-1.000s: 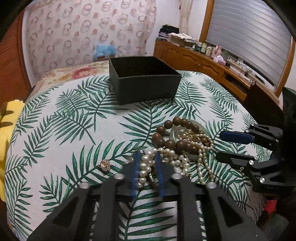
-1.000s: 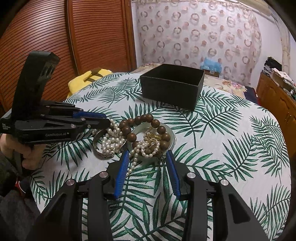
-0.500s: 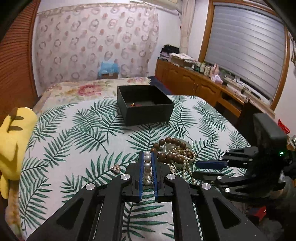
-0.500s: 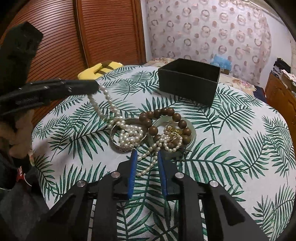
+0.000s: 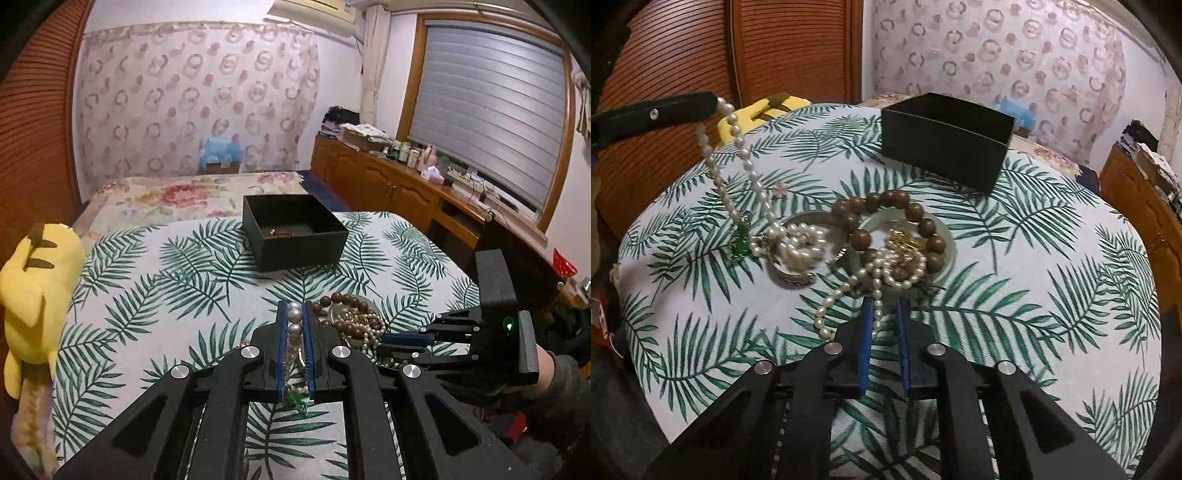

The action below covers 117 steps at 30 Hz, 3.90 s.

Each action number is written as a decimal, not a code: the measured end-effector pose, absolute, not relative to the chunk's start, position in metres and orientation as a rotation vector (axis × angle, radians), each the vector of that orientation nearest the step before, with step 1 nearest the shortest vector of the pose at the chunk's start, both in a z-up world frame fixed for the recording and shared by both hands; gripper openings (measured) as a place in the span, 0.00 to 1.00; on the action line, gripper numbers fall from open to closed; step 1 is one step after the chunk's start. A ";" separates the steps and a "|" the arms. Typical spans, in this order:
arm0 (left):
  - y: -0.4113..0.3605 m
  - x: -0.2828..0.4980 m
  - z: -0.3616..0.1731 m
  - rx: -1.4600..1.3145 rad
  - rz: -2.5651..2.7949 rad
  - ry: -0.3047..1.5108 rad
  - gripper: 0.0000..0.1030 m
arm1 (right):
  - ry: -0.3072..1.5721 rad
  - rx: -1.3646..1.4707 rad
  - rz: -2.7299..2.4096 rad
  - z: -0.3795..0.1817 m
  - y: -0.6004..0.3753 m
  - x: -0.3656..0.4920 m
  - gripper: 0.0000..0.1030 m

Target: Organize jewelry

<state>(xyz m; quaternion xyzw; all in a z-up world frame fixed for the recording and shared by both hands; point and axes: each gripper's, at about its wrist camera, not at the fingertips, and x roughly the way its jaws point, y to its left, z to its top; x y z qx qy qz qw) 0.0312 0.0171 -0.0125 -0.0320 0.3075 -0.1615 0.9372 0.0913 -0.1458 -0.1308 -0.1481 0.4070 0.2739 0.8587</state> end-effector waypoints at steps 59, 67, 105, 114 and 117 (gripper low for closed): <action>-0.006 0.094 0.092 -0.003 -0.377 0.428 0.07 | 0.411 -0.224 0.614 0.070 -0.174 0.123 0.05; -0.007 0.107 0.101 -0.002 -0.375 0.427 0.07 | 0.398 -0.224 0.621 0.091 -0.175 0.147 0.05; -0.009 0.251 0.038 -0.037 -0.340 0.648 0.07 | 0.589 -0.216 0.663 0.019 -0.147 0.307 0.05; -0.010 0.257 -0.001 -0.063 -0.358 0.725 0.07 | 0.719 -0.217 0.683 -0.041 -0.129 0.313 0.05; -0.008 0.255 -0.007 -0.075 -0.358 0.734 0.07 | 0.743 -0.215 0.691 -0.051 -0.127 0.312 0.05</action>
